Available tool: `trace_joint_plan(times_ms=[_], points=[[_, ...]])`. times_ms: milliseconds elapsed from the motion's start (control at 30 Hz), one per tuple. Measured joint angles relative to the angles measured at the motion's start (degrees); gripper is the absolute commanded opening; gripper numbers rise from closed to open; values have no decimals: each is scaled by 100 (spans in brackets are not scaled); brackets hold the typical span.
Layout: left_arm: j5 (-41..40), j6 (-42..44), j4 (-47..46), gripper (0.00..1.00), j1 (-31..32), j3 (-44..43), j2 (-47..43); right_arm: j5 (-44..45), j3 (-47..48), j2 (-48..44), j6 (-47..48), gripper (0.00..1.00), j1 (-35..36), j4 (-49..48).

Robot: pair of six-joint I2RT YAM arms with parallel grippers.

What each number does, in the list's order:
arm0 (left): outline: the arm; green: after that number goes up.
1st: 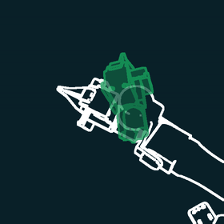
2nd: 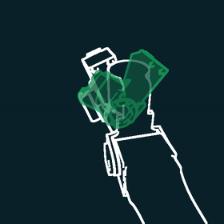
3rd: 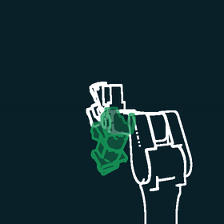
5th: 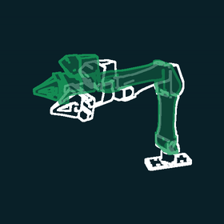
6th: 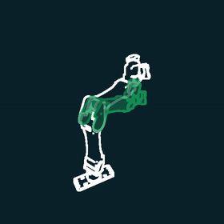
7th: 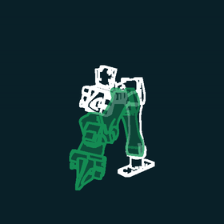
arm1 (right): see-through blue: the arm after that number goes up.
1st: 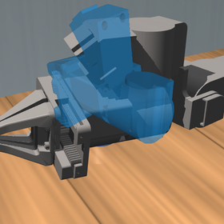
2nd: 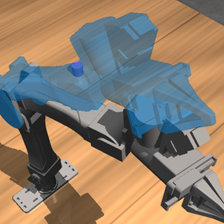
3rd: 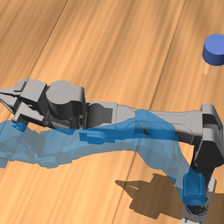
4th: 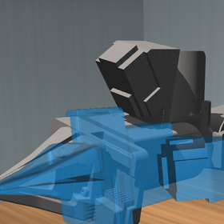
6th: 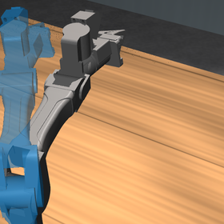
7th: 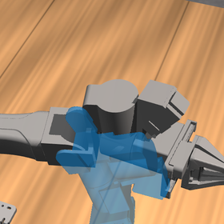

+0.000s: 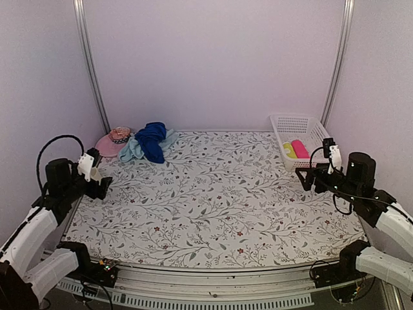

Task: Roll the towels
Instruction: Pick up the towel from the towel pile.

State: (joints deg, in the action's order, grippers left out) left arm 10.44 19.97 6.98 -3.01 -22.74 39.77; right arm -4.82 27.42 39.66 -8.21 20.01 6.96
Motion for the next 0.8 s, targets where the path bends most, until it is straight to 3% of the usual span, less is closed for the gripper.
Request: trace_joint_plan(times_ms=[267, 533, 667, 800], points=[[-444, -188, -472, 96, 37, -208, 468, 142, 417, -249, -466, 99, -321, -146], [-686, -376, -811, 97, 59, -485, 697, 142, 509, -1237, -824, 99, -492, -787], [-634, -404, -848, 97, 72, -638, 811, -22, 874, -793, -874, 99, -520, -807], [-428, -402, -833, 97, 81, -883, 1088, -225, 1419, 326, -870, 99, -505, -767]])
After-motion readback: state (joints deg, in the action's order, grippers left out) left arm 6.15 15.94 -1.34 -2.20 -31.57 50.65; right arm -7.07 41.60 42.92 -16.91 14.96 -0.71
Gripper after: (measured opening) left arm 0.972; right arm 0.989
